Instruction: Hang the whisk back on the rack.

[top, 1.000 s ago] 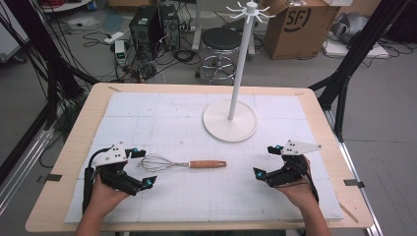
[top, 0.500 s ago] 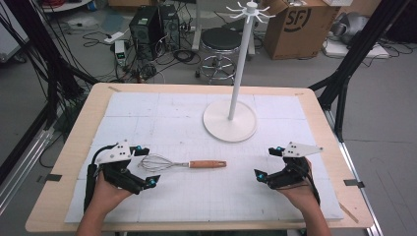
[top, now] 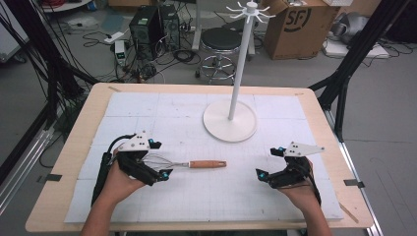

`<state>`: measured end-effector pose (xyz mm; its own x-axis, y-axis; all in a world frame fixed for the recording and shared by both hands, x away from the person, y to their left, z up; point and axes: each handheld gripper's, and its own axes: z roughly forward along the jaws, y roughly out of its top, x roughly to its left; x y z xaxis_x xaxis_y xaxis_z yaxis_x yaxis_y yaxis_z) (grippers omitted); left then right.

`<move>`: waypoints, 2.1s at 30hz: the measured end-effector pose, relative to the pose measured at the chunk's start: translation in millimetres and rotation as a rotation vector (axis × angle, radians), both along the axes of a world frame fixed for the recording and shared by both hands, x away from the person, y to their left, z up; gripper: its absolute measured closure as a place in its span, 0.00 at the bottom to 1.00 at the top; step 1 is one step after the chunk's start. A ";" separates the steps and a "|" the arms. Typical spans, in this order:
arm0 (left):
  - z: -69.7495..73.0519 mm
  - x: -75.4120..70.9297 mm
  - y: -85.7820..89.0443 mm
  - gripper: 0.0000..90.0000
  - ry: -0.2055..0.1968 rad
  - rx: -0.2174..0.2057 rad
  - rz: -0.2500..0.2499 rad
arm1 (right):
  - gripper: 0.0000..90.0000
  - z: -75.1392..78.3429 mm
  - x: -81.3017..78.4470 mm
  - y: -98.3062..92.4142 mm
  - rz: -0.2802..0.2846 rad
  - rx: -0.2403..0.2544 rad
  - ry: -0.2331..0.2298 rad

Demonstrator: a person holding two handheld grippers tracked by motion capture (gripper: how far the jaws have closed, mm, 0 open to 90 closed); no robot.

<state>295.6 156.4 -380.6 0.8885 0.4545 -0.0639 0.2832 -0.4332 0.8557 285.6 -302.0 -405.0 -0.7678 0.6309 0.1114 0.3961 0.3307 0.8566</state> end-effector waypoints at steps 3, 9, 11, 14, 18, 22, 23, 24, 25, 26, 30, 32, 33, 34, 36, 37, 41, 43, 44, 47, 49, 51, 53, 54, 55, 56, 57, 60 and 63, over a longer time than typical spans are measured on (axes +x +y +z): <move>1.1 3.5 -8.1 0.02 -0.002 0.031 -0.012 | 0.00 -0.4 0.8 0.1 -0.002 -0.006 -0.001; 4.5 12.0 -26.0 0.02 0.018 0.089 -0.043 | 0.00 -0.5 1.6 0.1 -0.002 -0.004 -0.003; 3.1 15.1 -32.2 0.02 0.038 0.094 -0.056 | 0.00 -0.3 1.3 0.1 0.001 -0.001 -0.003; 0.8 20.0 -42.3 0.02 0.050 0.155 -0.070 | 0.00 0.1 0.6 0.0 0.001 0.001 0.003; 0.4 25.4 -58.1 0.02 0.051 0.211 -0.096 | 0.00 0.0 1.2 -0.1 0.002 0.002 -0.002; -1.0 30.7 -72.9 0.02 0.058 0.253 -0.112 | 0.00 -0.1 1.6 -0.1 0.003 0.003 -0.002; -1.3 31.6 -76.2 0.02 0.056 0.269 -0.116 | 0.00 -0.1 1.7 -0.2 0.001 0.005 0.000; -1.8 32.5 -79.5 0.02 0.057 0.281 -0.123 | 0.00 -0.1 1.8 -0.4 -0.001 0.004 -0.003; -2.2 33.0 -82.4 0.02 0.056 0.289 -0.126 | 0.00 -0.2 2.0 -0.6 -0.001 0.004 -0.005; -2.7 33.7 -85.2 0.02 0.058 0.297 -0.129 | 0.00 -0.2 2.3 -0.9 0.001 0.003 -0.008; -4.9 38.6 -93.4 0.02 0.067 0.326 -0.139 | 0.00 -0.4 2.7 -1.0 0.001 0.003 -0.005; -6.9 40.7 -96.5 0.02 0.079 0.330 -0.137 | 0.00 -0.4 2.4 -0.4 0.002 0.005 0.001; -7.4 42.1 -97.5 0.02 0.078 0.343 -0.138 | 0.00 -0.3 2.4 -0.3 0.003 0.003 -0.001; -8.5 43.2 -98.7 0.02 0.082 0.349 -0.138 | 0.00 -0.3 2.4 -0.2 0.005 0.002 -0.003; -10.8 44.9 -100.4 0.02 0.083 0.357 -0.140 | 0.00 -0.5 2.6 0.1 0.007 0.001 -0.005; -12.0 45.9 -100.8 0.02 0.086 0.361 -0.144 | 0.00 -0.5 2.4 0.4 0.006 0.000 -0.002; -18.3 48.6 -102.8 0.07 0.110 0.401 -0.154 | 0.00 -0.8 3.0 0.6 0.007 0.000 0.000; -20.8 49.7 -104.2 0.10 0.121 0.412 -0.156 | 0.00 -1.0 3.2 1.0 0.007 -0.002 0.000; -21.9 50.4 -104.8 0.12 0.122 0.420 -0.154 | 0.00 -1.1 3.2 1.3 0.008 -0.003 0.003; -25.3 53.0 -105.6 0.17 0.137 0.442 -0.152 | 0.00 -1.6 3.4 2.3 0.011 -0.008 0.003; -26.8 54.5 -105.8 0.23 0.157 0.459 -0.158 | 0.00 -1.9 3.6 3.2 0.016 -0.012 0.002; -28.1 54.8 -107.6 0.34 0.170 0.476 -0.174 | 0.00 -2.5 3.8 4.6 0.016 -0.017 0.004; -28.9 55.1 -111.4 0.39 0.170 0.522 -0.183 | 0.00 -3.0 4.1 5.7 0.018 -0.025 0.002; -29.4 55.5 -113.4 0.42 0.168 0.546 -0.190 | 0.00 -3.1 4.2 6.1 0.018 -0.026 0.002; -30.6 55.8 -115.5 0.44 0.170 0.561 -0.195 | 0.00 -3.1 4.2 6.3 0.019 -0.027 0.003; -31.6 56.2 -117.3 0.45 0.168 0.578 -0.194 | 0.00 -3.2 4.2 6.4 0.022 -0.028 0.003; -32.7 56.6 -118.8 0.46 0.170 0.587 -0.196 | 0.00 -3.2 4.0 6.5 0.021 -0.029 0.004; -34.4 57.7 -121.8 0.49 0.169 0.612 -0.199 | 0.00 -3.0 3.9 6.1 0.020 -0.030 0.001; -35.2 59.3 -123.4 0.53 0.169 0.626 -0.189 | 0.00 -3.2 3.8 6.2 0.020 -0.030 0.004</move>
